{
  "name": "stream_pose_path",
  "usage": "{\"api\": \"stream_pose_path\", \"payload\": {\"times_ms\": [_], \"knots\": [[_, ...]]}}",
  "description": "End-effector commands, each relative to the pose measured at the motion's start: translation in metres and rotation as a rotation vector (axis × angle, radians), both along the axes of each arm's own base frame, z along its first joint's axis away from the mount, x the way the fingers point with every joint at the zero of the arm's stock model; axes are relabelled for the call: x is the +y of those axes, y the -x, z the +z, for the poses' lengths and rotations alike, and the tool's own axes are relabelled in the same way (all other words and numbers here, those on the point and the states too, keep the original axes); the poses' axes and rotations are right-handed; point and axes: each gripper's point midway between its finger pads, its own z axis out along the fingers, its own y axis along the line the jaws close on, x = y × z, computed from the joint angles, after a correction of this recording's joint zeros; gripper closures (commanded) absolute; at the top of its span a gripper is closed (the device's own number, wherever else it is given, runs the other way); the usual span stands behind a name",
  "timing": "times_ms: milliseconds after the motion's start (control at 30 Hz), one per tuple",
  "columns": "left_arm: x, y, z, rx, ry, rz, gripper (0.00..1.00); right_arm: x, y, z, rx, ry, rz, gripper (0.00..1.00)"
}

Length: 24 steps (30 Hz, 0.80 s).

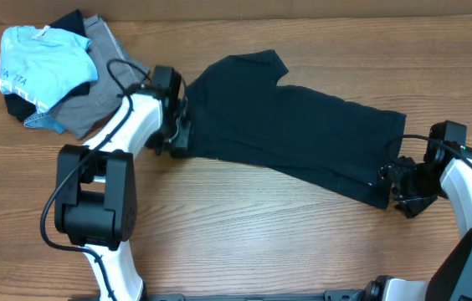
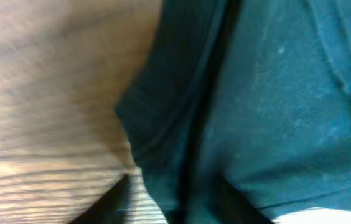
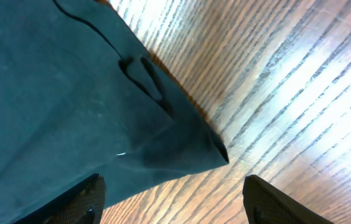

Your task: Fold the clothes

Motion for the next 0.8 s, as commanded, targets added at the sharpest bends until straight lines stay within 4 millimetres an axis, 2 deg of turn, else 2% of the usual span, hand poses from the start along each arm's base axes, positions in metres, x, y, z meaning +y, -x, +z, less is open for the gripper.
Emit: {"api": "stream_pose_path", "payload": {"times_ms": [0, 33, 133, 300, 367, 467, 500, 600, 633, 767], "knots": [[0.007, 0.009, -0.009, 0.024, -0.045, 0.033, 0.9, -0.005, -0.006, 0.004, -0.011, 0.018, 0.004, 0.26], [0.011, 0.011, -0.008, 0.03, -0.066, 0.052, 0.96, -0.005, -0.006, 0.004, -0.011, 0.018, 0.004, 0.26], [0.031, 0.025, -0.006, 0.072, -0.168, 0.14, 0.96, -0.005, -0.005, 0.004, -0.009, 0.017, 0.004, 0.26], [0.092, 0.077, 0.016, 0.224, -0.471, 0.35, 0.96, -0.004, -0.001, 0.004, 0.008, 0.011, 0.017, 0.26], [0.101, 0.09, 0.022, 0.277, -0.498, 0.37, 0.96, -0.004, -0.001, 0.004, 0.006, 0.012, 0.026, 0.26], [0.097, 0.098, 0.021, 0.325, -0.452, 0.383, 0.95, 0.002, -0.002, 0.004, -0.008, -0.013, 0.083, 0.27], [0.094, 0.099, 0.02, 0.331, -0.434, 0.385, 0.89, 0.007, -0.002, 0.003, -0.015, -0.033, 0.109, 0.27], [0.091, 0.098, 0.018, 0.332, -0.416, 0.389, 0.51, 0.023, 0.007, -0.005, 0.002, -0.084, 0.132, 0.33], [0.09, 0.097, 0.018, 0.328, -0.413, 0.389, 0.42, 0.029, 0.01, -0.009, 0.007, -0.104, 0.139, 0.37], [0.078, 0.087, 0.022, 0.327, -0.331, 0.343, 0.21, 0.065, 0.017, -0.021, -0.028, -0.236, 0.217, 0.45]]}}
